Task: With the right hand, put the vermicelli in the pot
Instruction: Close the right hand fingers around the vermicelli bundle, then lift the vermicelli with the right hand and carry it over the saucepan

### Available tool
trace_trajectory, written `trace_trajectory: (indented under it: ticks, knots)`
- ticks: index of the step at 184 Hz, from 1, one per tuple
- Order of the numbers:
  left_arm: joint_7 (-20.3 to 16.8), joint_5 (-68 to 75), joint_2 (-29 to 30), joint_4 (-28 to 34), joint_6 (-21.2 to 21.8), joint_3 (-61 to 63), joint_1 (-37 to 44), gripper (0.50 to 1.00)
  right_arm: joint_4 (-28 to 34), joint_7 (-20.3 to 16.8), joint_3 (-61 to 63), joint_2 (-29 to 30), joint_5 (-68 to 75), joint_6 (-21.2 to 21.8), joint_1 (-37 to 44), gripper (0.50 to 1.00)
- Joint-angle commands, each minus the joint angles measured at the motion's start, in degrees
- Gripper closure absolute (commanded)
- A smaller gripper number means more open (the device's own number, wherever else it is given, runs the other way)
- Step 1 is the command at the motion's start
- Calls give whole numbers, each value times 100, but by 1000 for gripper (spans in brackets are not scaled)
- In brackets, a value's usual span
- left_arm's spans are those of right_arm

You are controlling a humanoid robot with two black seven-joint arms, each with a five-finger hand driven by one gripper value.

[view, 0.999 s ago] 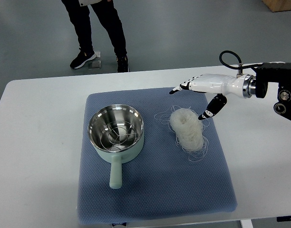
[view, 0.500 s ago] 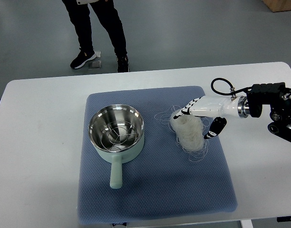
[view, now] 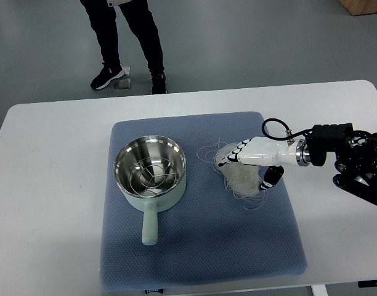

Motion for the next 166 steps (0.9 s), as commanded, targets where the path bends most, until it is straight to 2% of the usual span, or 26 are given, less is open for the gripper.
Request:
trace_trajectory:
  ticks: [1,4,5,6,7,8,9,10,11,12,13,77,144,166]
  knots:
    - [0,4,0,0,0,6,3,500,-71,-43,66,62,-58,-25,-8,817]
    - [0,4,0,0,0,6,3,500,-80,-43,75,62,-58,-25,-8,844]
    - [0,4,0,0,0,6,3,500,-88,-52,75,62,-58,-25,-8,875]
    - [0,4,0,0,0,6,3,500,-88,-52,75,62,-58,-25,-8,875]
    - [0,4,0,0,0,6,3,500,-88,-52,84,62,-58,-34,-8,905]
    - [0,4,0,0,0,6,3,500,-88,-52,84,62,-58,-34,-8,906]
    - [0,4,0,0,0,6,3,500,-97,-61,84,53,-58,-34,-8,936]
    - [0,4,0,0,0,6,3,500,-97,-61,84,53,-58,-34,-8,936]
    - [0,4,0,0,0,6,3,500,-97,-70,92,45,-58,-34,-8,969]
    - [0,4,0,0,0,6,3,500,-97,-70,93,44,-58,-34,-8,969]
    - [0,4,0,0,0,6,3,500,-97,-78,101,36,-58,-34,-8,1000]
    - [0,4,0,0,0,6,3,500,-88,-105,611,-52,214,-333,-8,1000]
    - [0,4,0,-26,0,-12,3,500,465,-114,1446,-149,1322,-333,116,1000]
    - [0,4,0,0,0,-12,12,500,536,-114,1472,-79,1550,-289,493,1000]
